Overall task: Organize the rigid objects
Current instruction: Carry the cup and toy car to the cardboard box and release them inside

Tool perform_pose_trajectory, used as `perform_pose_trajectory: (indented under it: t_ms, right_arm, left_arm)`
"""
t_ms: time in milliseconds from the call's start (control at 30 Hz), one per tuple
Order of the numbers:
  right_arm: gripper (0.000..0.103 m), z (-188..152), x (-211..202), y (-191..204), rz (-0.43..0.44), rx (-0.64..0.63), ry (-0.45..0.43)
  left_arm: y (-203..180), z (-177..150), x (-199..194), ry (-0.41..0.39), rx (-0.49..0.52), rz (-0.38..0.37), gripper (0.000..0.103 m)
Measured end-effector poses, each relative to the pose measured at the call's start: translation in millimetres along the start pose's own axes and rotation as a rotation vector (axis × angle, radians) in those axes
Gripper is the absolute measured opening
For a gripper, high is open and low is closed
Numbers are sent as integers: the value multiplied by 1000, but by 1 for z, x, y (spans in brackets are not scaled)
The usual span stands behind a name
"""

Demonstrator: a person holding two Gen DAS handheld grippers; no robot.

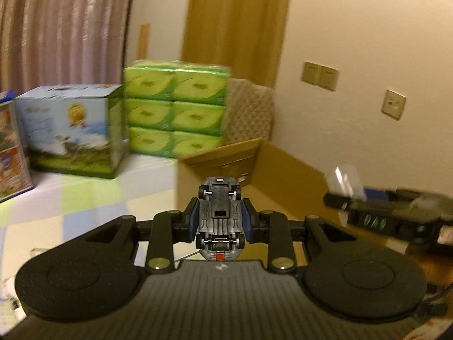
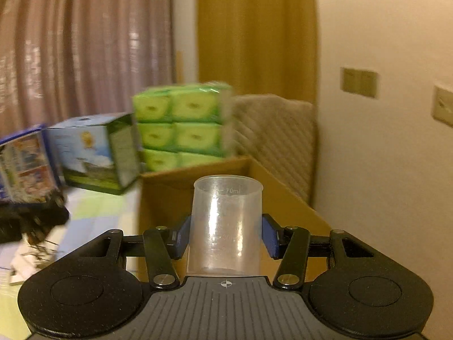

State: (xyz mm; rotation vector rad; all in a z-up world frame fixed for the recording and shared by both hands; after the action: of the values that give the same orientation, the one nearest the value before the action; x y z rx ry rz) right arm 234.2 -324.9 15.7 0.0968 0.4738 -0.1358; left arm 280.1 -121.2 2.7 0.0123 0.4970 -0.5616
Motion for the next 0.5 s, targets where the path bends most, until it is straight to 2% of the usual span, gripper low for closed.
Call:
perform_pose_trajectory:
  t_ms: [233, 400, 500]
  right_arm:
    - [49, -8, -1, -45, -63, 41, 29]
    - [49, -13, 2, -59, -52, 81, 58]
    - [49, -12, 4, -61, -47, 91, 59]
  left_arm:
    - [-50, 7, 29, 16, 82, -78, 26]
    - [-70, -4, 46, 35, 122, -96, 26]
    - [-68, -8, 52, 38, 122, -71, 47]
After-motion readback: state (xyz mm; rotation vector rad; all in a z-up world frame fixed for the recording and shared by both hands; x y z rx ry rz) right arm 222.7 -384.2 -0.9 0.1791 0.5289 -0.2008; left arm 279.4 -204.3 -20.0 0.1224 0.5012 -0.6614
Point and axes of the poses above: each gripper's, at about its wrist camera, not at the fingertips, and x roughly the way its jaws point, y to its left, z to its top, the point moved 3 cm from there along x, roughly the way its jaws point, and after that the axes turned 1 degree about x, right-handed, at the moved point
